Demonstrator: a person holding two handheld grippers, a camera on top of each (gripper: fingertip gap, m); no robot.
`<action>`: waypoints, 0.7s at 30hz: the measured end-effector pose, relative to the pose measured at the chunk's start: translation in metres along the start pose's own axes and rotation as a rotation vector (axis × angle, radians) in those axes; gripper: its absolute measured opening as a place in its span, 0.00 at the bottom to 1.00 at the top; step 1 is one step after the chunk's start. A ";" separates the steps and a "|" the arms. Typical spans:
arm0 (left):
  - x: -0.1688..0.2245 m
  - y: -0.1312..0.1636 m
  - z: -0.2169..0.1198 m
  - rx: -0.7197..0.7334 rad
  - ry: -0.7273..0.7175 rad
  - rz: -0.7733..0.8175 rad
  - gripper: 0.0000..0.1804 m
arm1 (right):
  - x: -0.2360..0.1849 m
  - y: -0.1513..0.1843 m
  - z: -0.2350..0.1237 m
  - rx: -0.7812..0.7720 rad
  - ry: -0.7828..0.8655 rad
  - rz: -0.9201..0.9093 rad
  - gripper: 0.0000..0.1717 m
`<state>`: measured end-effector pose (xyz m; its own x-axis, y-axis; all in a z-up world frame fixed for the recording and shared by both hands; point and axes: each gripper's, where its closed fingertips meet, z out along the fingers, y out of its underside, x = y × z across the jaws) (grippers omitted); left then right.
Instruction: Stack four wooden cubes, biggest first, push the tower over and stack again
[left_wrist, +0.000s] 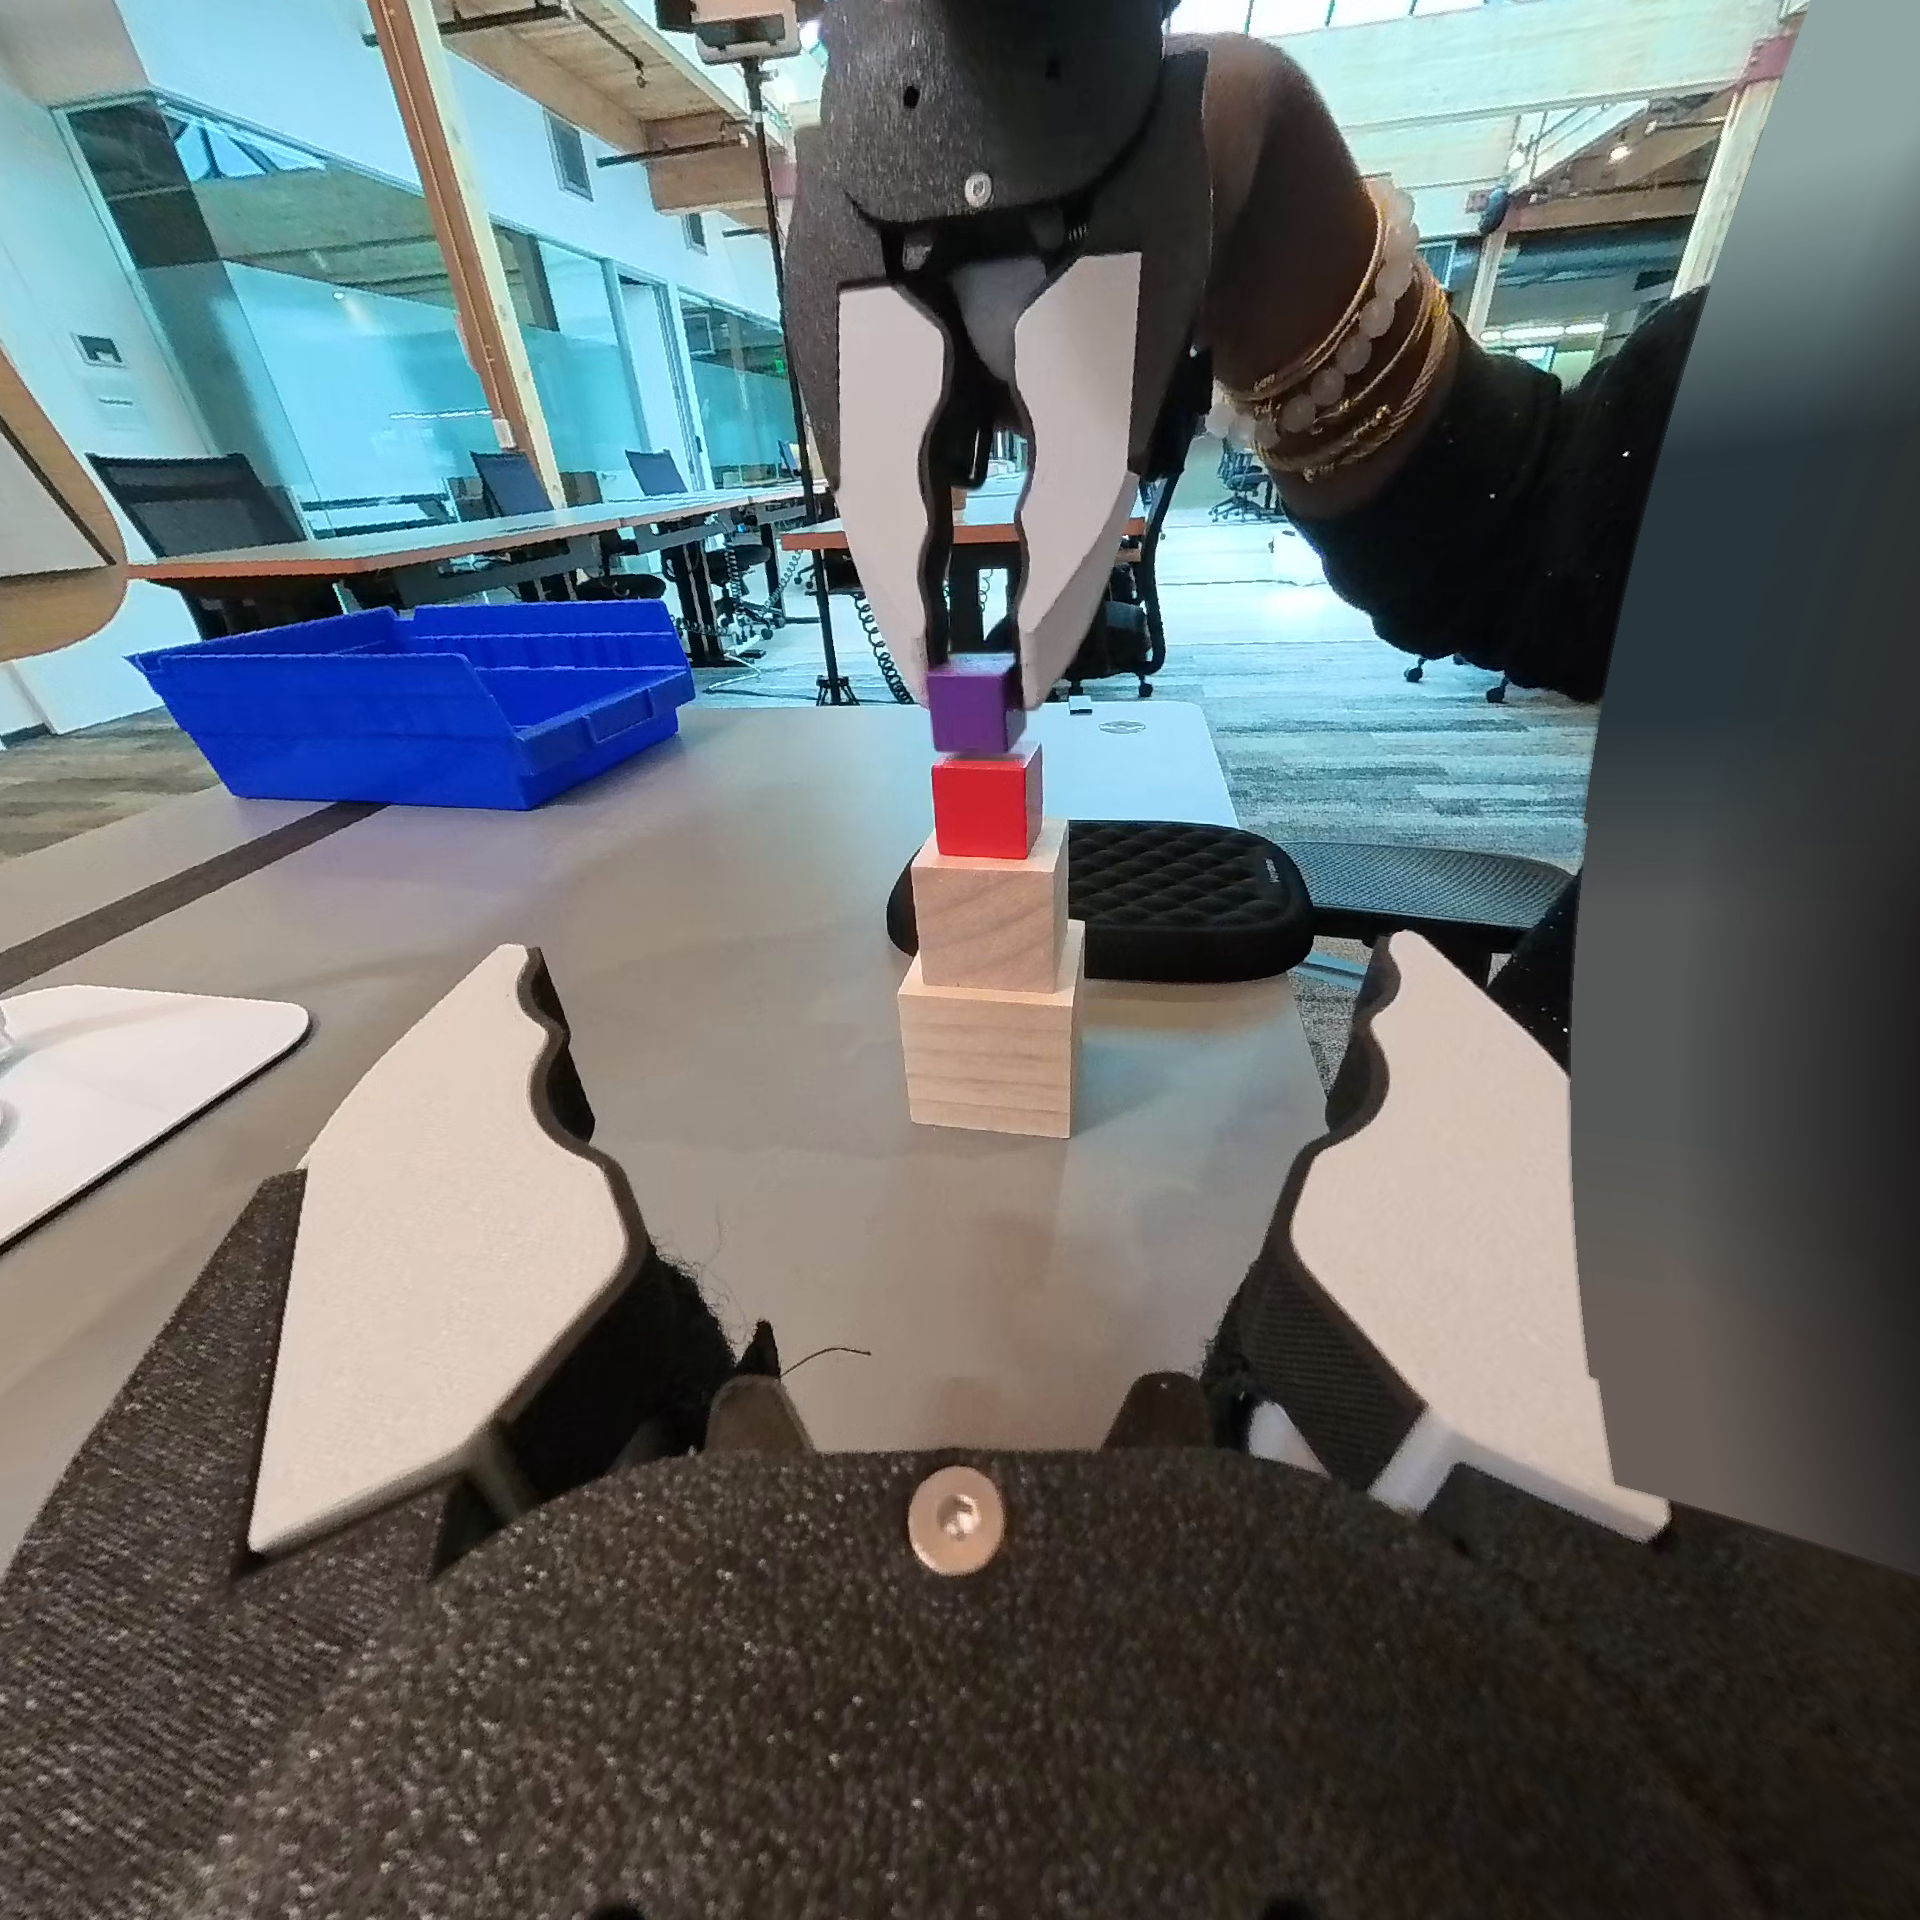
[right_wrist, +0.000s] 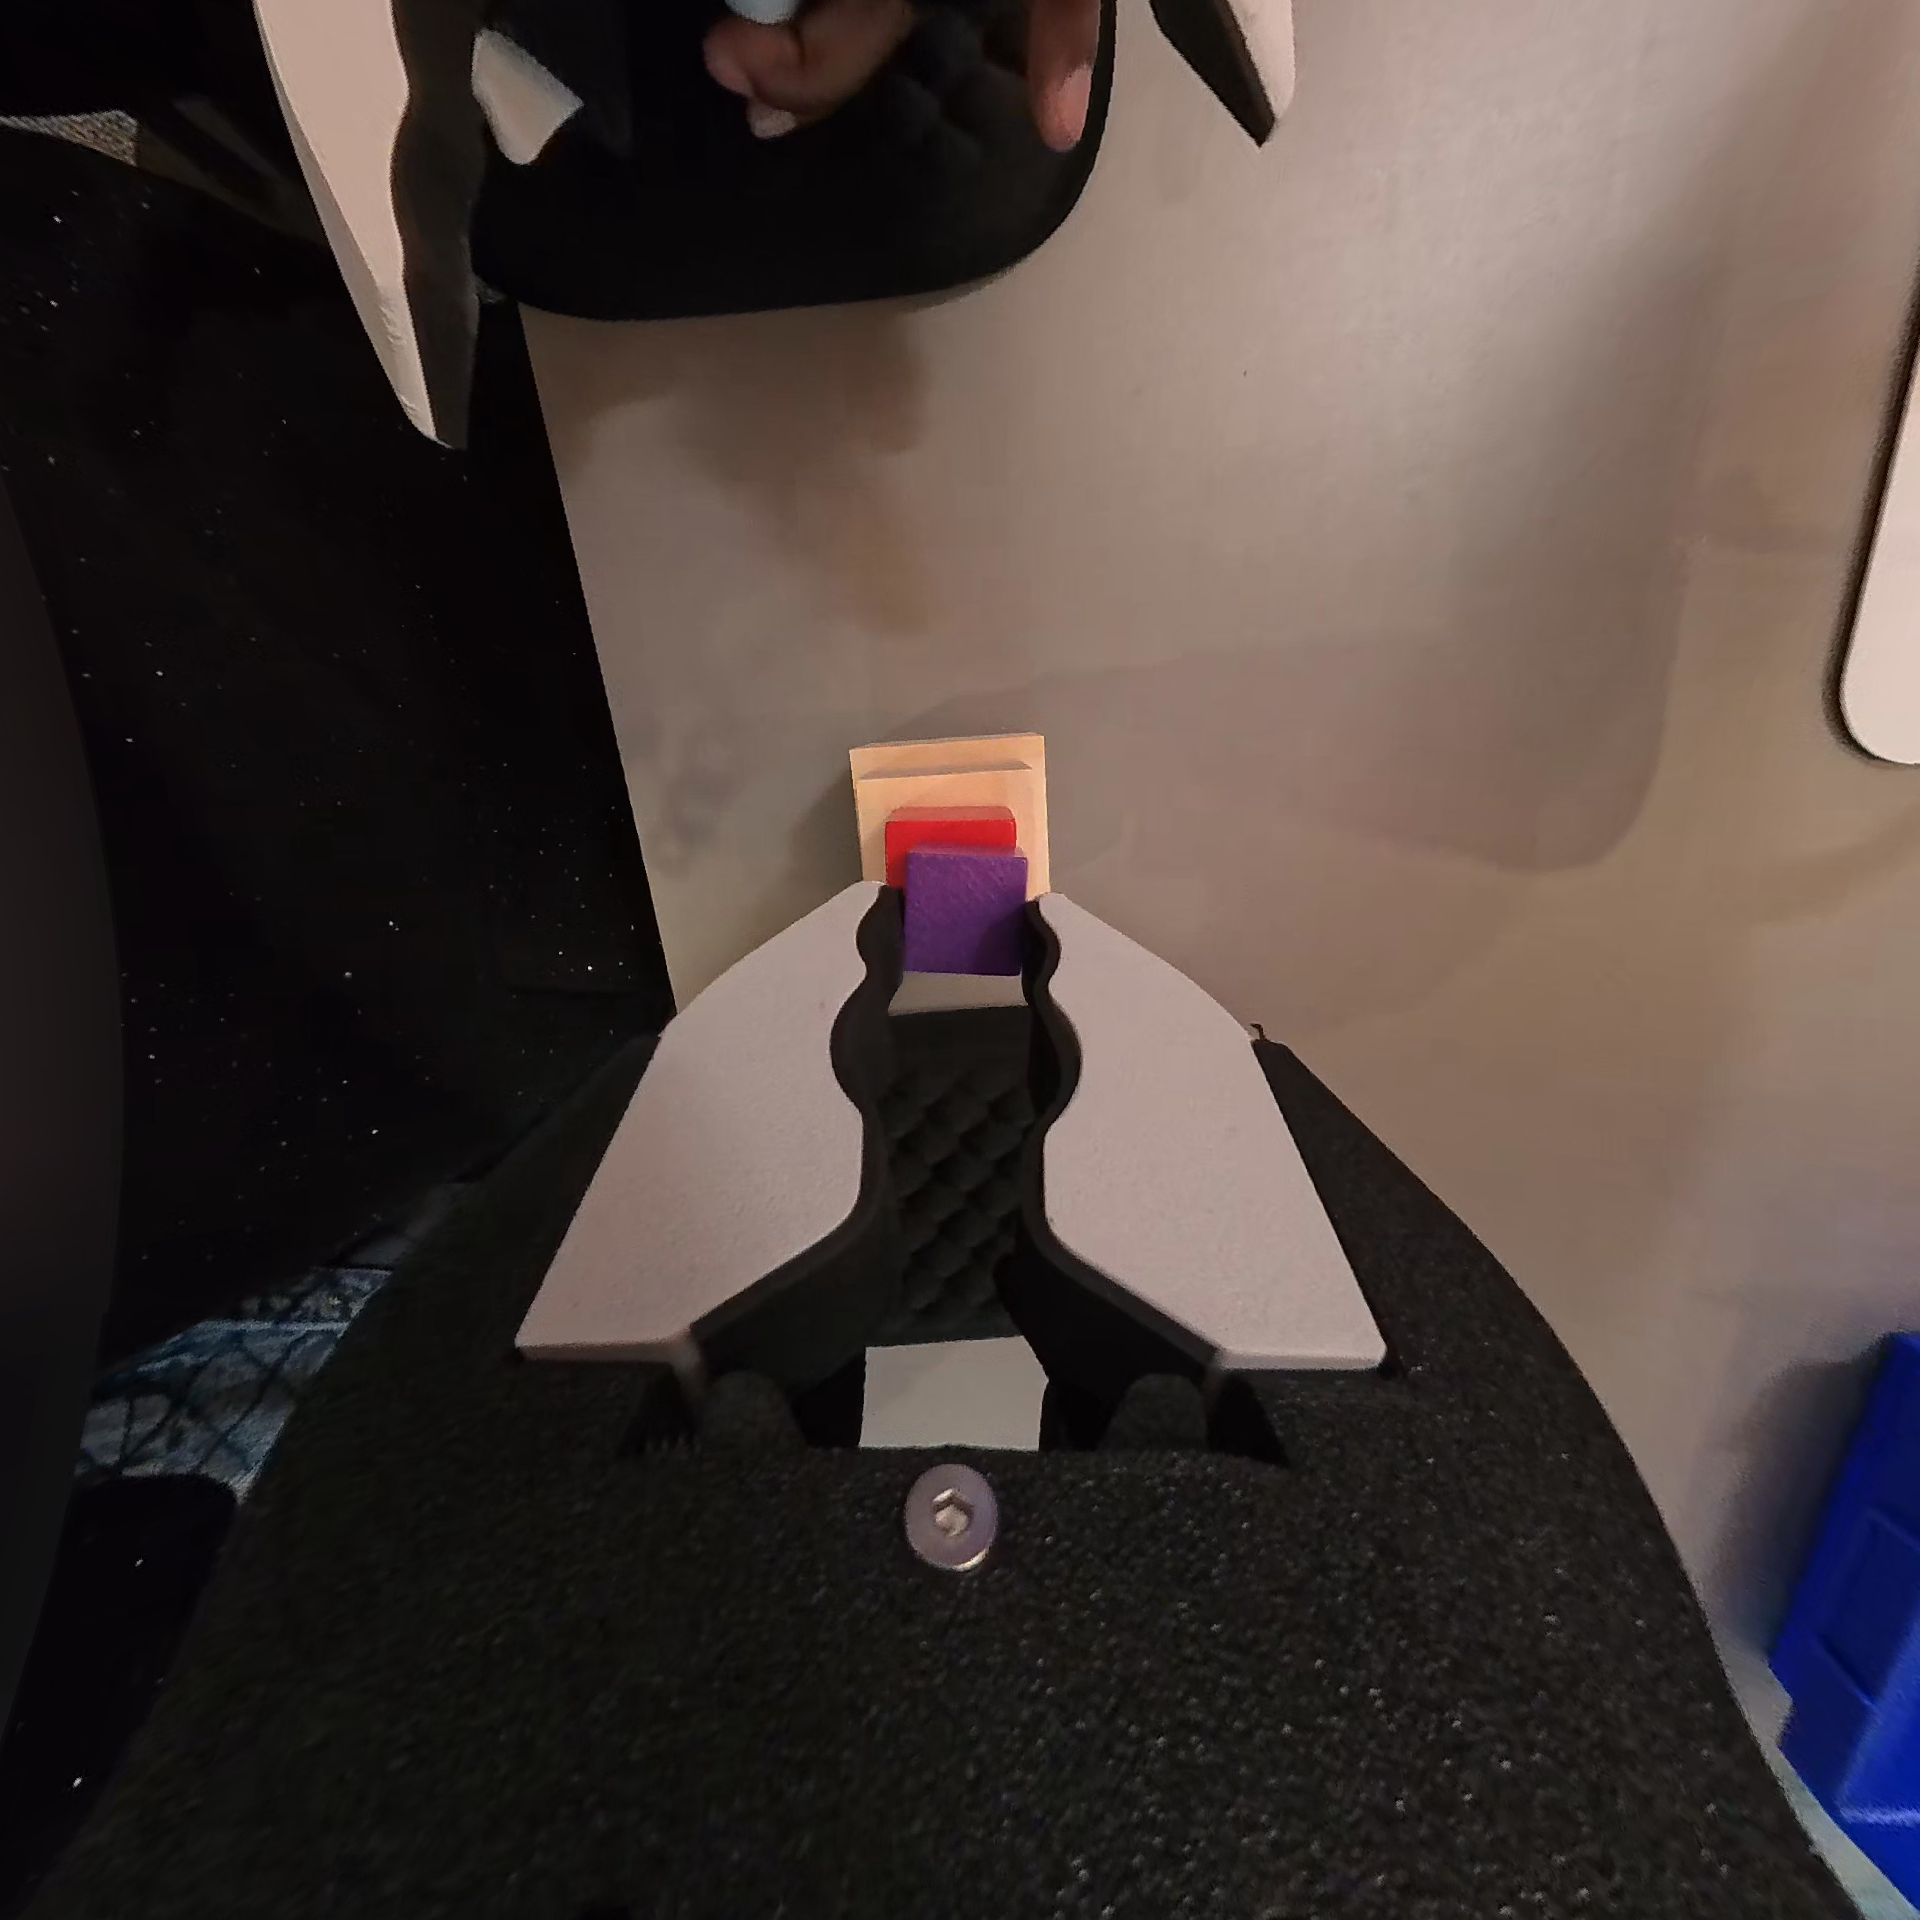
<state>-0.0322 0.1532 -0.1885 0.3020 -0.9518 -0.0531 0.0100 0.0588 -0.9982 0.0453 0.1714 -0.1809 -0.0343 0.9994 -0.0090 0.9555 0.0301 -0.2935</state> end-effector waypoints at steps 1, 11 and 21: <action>0.000 0.000 0.000 0.000 0.000 0.000 0.77 | 0.000 0.000 0.001 0.000 -0.003 0.000 0.13; 0.000 0.000 0.000 0.002 0.000 -0.002 0.77 | -0.002 0.001 0.003 0.005 -0.018 0.005 0.16; -0.001 0.000 0.000 -0.002 -0.001 0.001 0.77 | 0.002 -0.010 -0.007 0.164 0.054 0.007 0.34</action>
<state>-0.0327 0.1537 -0.1886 0.3030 -0.9515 -0.0539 0.0082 0.0591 -0.9982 0.0379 0.1735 -0.1714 -0.0080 0.9992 0.0388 0.8950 0.0245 -0.4454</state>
